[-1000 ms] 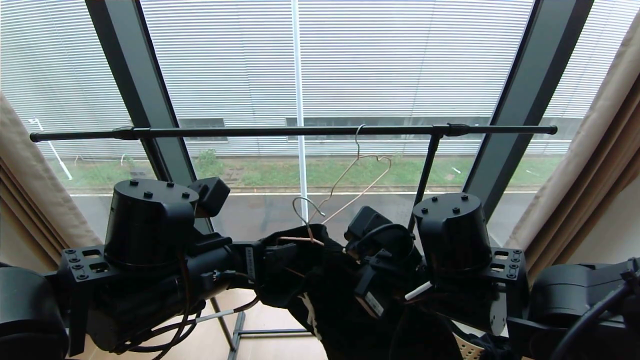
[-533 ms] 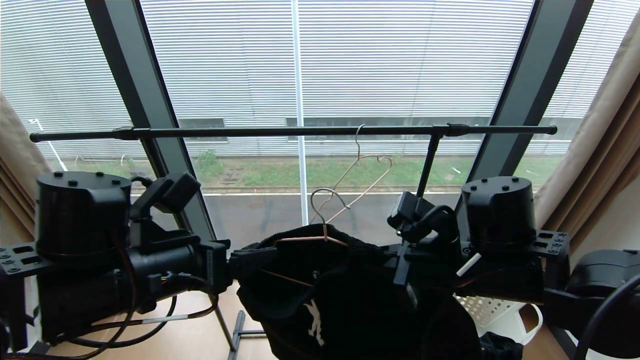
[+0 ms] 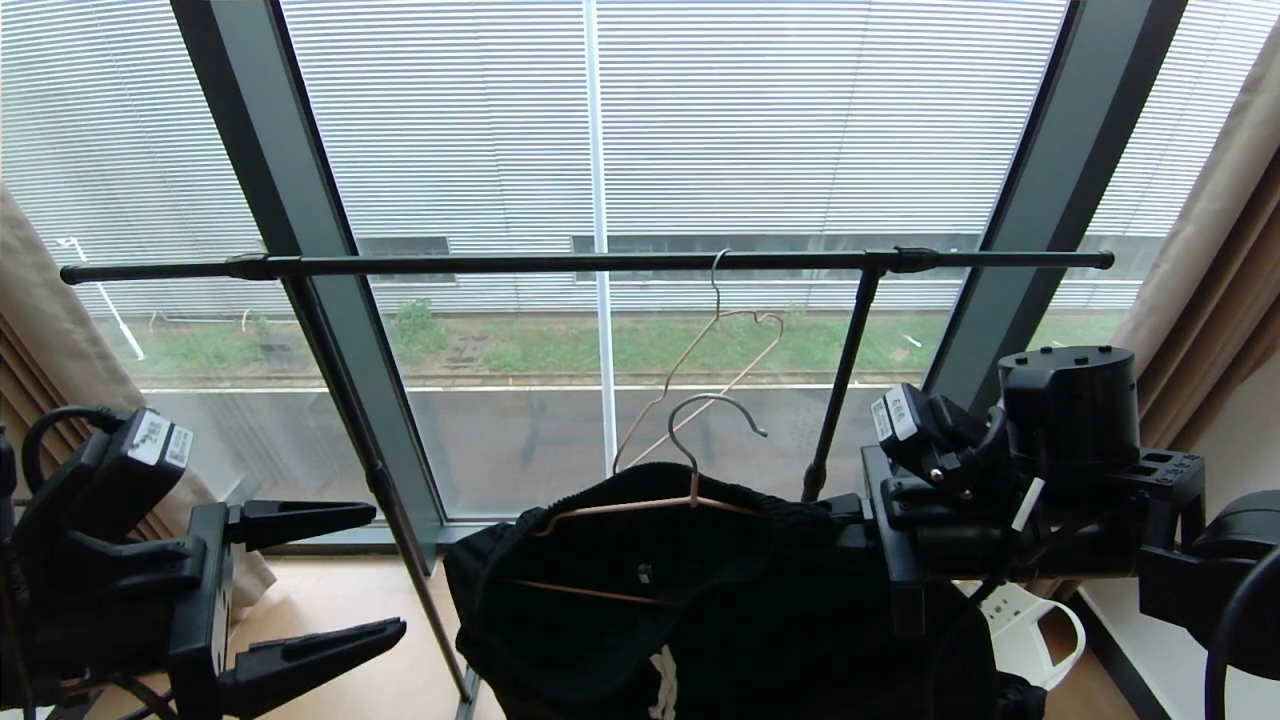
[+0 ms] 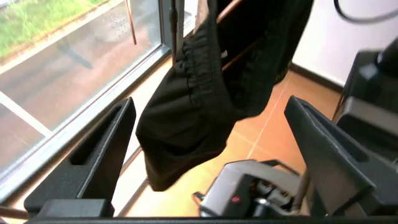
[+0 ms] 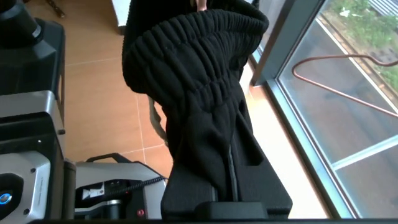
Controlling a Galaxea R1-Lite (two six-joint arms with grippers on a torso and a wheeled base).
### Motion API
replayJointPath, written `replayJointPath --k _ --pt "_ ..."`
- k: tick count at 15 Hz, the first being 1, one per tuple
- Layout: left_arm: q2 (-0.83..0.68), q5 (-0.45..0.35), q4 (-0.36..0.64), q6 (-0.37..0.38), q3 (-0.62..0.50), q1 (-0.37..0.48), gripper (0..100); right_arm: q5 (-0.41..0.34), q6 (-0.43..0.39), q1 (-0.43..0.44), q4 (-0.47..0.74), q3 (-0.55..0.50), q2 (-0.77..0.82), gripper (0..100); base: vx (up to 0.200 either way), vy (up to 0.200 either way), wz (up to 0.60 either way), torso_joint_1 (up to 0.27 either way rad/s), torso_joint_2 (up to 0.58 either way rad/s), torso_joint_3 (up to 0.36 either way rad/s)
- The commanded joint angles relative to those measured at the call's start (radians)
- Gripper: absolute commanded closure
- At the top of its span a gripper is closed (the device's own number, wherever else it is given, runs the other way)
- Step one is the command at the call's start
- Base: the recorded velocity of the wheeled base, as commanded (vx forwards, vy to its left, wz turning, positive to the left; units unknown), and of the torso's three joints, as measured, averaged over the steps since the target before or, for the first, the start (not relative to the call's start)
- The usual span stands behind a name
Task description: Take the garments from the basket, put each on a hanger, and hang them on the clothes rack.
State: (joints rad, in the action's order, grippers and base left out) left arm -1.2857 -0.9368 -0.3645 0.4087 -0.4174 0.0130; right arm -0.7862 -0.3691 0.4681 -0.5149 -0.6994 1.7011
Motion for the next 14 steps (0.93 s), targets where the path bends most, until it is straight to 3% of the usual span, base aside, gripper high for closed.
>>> replayJointPath --k 1,4,9,14 --pt "-0.010 -0.014 0.001 0.074 0.046 -0.022 0 -0.033 -0.013 -0.005 -0.001 0.012 -0.003 100 0.000 0.000 0.00 0.000 0.00 0.000" --pt "-0.026 -0.020 0.001 0.094 0.065 0.005 0 -0.065 -0.028 -0.002 -0.001 0.014 -0.018 100 0.000 0.000 0.00 0.000 0.00 0.000" --pt "-0.126 -0.011 -0.001 0.107 0.028 0.134 0 -0.087 -0.028 0.018 -0.002 0.008 -0.031 100 0.000 0.000 0.00 0.000 0.00 0.000" --pt "-0.193 0.012 -0.001 0.114 -0.055 0.128 0 -0.114 -0.028 0.035 0.001 0.020 -0.087 100 0.000 0.000 0.00 0.000 0.00 0.000"
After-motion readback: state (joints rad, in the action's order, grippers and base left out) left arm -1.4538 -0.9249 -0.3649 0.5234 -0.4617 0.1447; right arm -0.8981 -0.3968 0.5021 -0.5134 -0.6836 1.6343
